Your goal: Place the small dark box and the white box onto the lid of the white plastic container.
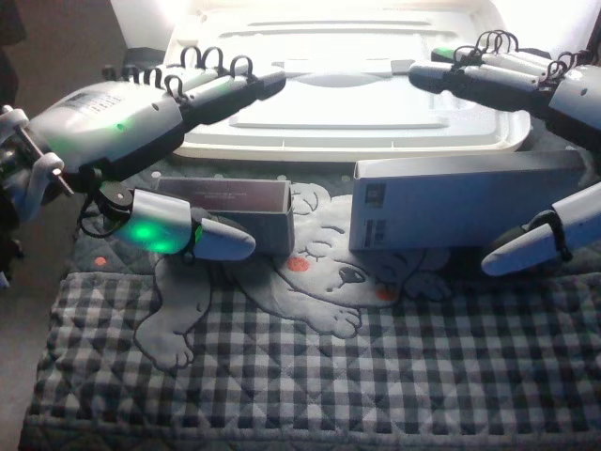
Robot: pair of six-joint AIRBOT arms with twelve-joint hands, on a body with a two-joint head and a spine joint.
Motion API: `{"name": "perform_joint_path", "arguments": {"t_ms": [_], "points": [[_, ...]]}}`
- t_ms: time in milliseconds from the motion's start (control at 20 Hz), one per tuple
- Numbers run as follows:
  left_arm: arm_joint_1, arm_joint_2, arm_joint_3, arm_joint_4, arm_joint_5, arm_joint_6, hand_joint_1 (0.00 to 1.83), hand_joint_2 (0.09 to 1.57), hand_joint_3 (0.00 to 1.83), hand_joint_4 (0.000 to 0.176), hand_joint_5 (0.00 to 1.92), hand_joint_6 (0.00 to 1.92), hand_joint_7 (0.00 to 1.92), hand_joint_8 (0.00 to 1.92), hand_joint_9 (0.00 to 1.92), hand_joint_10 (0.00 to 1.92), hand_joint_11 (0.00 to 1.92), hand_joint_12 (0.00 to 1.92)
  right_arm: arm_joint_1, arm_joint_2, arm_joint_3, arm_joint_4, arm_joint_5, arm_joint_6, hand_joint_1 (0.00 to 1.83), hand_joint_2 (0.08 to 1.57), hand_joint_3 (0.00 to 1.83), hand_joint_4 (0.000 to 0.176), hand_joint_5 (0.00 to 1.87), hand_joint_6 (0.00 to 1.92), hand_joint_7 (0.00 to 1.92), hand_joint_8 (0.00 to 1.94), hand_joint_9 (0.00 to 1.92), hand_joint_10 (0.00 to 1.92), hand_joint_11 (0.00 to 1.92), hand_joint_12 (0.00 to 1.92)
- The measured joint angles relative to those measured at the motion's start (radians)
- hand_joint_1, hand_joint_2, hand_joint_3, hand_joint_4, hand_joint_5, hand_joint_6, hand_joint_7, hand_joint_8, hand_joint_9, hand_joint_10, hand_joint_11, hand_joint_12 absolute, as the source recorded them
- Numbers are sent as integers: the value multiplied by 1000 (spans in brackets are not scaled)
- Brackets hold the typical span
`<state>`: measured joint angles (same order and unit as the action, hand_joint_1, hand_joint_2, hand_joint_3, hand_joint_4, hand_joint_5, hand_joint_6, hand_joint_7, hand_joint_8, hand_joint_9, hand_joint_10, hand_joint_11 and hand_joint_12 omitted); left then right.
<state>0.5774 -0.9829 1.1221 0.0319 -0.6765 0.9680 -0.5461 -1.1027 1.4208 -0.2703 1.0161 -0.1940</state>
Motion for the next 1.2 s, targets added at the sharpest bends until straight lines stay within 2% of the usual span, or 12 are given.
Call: {"name": "perform_joint_path", "arguments": {"t_ms": [100,250,400,450,550,600,650,700,800,950,1000,1200], "points": [[0,-13,7,0,13,0,604,904,7,176,0,0,0,0,0,0,0,1921,0,-1,1,-6,-13,0,747,633,4,125,201,13,142,15,31,10,116,62],[0,-17,18,4,52,0,653,842,0,176,89,57,28,12,31,26,0,1921,0,-1,11,-3,-20,1,816,611,2,110,306,9,258,10,115,9,146,80],[0,-27,28,-2,56,0,840,848,6,176,1,410,100,519,1,1117,0,1918,0,-1,13,0,-29,2,857,701,3,0,526,9,436,5,372,13,293,123],[0,-31,29,1,61,0,924,852,2,176,0,557,175,875,167,1293,114,1920,0,-1,13,0,-29,4,887,727,2,0,579,5,497,5,455,13,369,138],[0,-42,39,2,71,0,1317,971,7,176,325,1139,1046,755,988,955,834,1555,0,-1,13,11,-31,7,989,876,0,0,665,1,696,5,729,30,612,307],[0,-43,41,-5,72,-2,1253,999,3,166,1137,723,1449,489,1447,731,1285,1342,0,-1,13,11,-30,8,1127,1006,13,0,836,19,1059,55,1096,196,797,900],[2,-43,42,-9,64,-3,1239,1051,0,171,1481,400,1667,306,1665,550,1527,1180,0,-1,15,11,-29,8,1253,1065,0,0,942,619,1163,675,1266,241,820,1127],[1,-44,46,-23,45,-14,1271,1048,0,175,1551,293,1752,245,1792,458,1660,1083,0,-2,16,11,-32,9,1182,1118,1,0,952,932,1074,1391,1227,1357,1095,1710],[2,-44,47,-26,26,-16,1279,1063,0,176,1619,164,1840,159,1804,473,1635,1173,0,-5,16,11,-32,11,1162,1136,1,0,937,1028,1045,1635,1116,1898,1187,1913],[2,-44,47,-32,22,-15,1259,1069,1,176,1588,117,1807,122,1786,473,1642,1142,0,-6,18,13,-29,11,1152,1153,0,0,905,1079,1069,1067,1047,1483,992,1711],[2,-44,47,-32,21,-15,1274,1059,0,176,1598,115,1823,120,1799,463,1661,1106,0,-8,18,14,-30,10,1163,1135,0,0,937,1032,1060,1351,1080,1703,1074,1833],[2,-44,48,-32,14,-15,1223,1084,6,176,1616,93,1912,141,1862,499,1720,1149,0,-11,17,12,-29,11,1249,1164,0,0,867,874,943,1328,1000,1403,942,1654]]}}
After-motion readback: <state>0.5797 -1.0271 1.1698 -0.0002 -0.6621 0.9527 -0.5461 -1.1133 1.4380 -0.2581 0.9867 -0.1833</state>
